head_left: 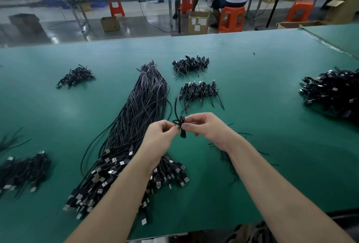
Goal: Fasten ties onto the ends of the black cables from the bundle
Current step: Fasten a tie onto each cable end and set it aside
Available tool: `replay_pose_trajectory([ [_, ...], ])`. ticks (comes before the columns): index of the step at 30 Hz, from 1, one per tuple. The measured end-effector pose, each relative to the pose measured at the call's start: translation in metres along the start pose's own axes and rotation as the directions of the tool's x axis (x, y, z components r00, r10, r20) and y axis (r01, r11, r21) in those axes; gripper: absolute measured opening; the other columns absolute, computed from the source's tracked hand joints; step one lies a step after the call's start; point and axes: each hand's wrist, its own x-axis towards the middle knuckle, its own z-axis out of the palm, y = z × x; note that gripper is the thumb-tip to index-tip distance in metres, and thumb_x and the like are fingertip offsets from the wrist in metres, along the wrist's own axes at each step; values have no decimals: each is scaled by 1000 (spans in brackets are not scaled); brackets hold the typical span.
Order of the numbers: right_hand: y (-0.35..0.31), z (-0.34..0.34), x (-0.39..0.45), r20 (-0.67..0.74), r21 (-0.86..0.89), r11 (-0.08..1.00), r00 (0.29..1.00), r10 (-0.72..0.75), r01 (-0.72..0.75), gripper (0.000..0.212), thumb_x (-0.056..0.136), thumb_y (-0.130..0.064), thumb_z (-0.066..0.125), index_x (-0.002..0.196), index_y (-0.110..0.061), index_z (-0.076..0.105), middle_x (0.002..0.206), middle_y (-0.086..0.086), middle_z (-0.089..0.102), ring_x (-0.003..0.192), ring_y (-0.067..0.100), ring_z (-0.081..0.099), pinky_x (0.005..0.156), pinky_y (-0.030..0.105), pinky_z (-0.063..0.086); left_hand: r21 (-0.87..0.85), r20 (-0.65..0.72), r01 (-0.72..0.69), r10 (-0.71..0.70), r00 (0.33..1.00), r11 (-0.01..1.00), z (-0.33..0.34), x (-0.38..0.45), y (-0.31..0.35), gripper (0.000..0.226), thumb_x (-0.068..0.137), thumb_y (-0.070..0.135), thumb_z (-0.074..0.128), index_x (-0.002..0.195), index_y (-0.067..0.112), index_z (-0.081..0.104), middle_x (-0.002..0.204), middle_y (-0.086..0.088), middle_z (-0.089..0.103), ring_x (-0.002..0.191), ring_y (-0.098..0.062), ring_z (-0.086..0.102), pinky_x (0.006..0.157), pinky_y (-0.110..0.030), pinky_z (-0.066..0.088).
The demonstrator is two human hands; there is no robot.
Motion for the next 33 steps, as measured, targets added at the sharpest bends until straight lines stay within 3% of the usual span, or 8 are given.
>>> replay_pose_trajectory([
  [5,-5,1,0,43,66,990,992,121,-124,21,96,-23,67,110,-6,67,87,4,77,81,14,70,71,28,55,309,-26,-343,369,929,887,6,-6,2,17,92,11,68,77,13,59,85,5,53,72,-2,48,67,-16,37],
  [9,-11,-1,-3,78,157,953,965,251,-260,8,96,-17,68,97,-13,61,76,3,72,66,14,70,49,23,51,633,125,-589,685,718,502,12,-12,0,18,88,2,66,78,12,56,90,-1,51,83,-20,45,79,-32,32],
  [14,-11,1,-5,86,131,946,954,287,-297,4,96,-17,65,93,-16,67,77,0,67,61,11,63,55,23,47,808,294,-577,768,569,118,16,-10,-8,15,77,1,73,87,6,63,86,-8,54,79,-28,55,78,-36,32],
  [16,-12,1,-5,89,161,940,953,290,-301,9,98,-20,65,95,-14,71,79,1,70,65,11,64,57,24,50,767,243,-602,767,594,223,15,-10,-8,13,80,0,72,83,7,61,87,-7,53,82,-23,51,78,-35,32],
  [18,-11,-2,-6,97,242,930,961,260,-277,16,101,-20,60,98,-14,75,80,4,71,69,12,65,60,25,54,620,61,-562,680,730,548,13,-10,-3,16,85,1,70,78,11,59,89,-1,53,82,-15,45,78,-30,35],
  [22,-7,-6,-8,63,239,958,987,148,-159,27,98,-6,60,97,-25,79,84,1,68,63,9,51,60,21,45,59,-123,-157,163,979,986,3,-1,8,20,92,18,70,73,17,63,74,1,58,67,-15,49,66,-28,42],
  [29,-12,3,-11,-27,-35,999,1000,-14,13,16,94,-22,70,108,-15,73,82,-12,71,66,-7,56,61,8,41,-166,10,52,-51,999,985,2,-1,10,24,92,17,70,68,19,68,76,-6,64,75,-19,55,76,-42,49],
  [33,-16,7,-9,-60,15,995,993,98,-97,15,94,-22,69,105,-13,63,78,-2,69,66,11,51,58,21,39,296,-141,-331,384,913,896,9,-6,7,17,91,8,68,77,14,60,86,5,55,74,-4,52,74,-26,40],
])
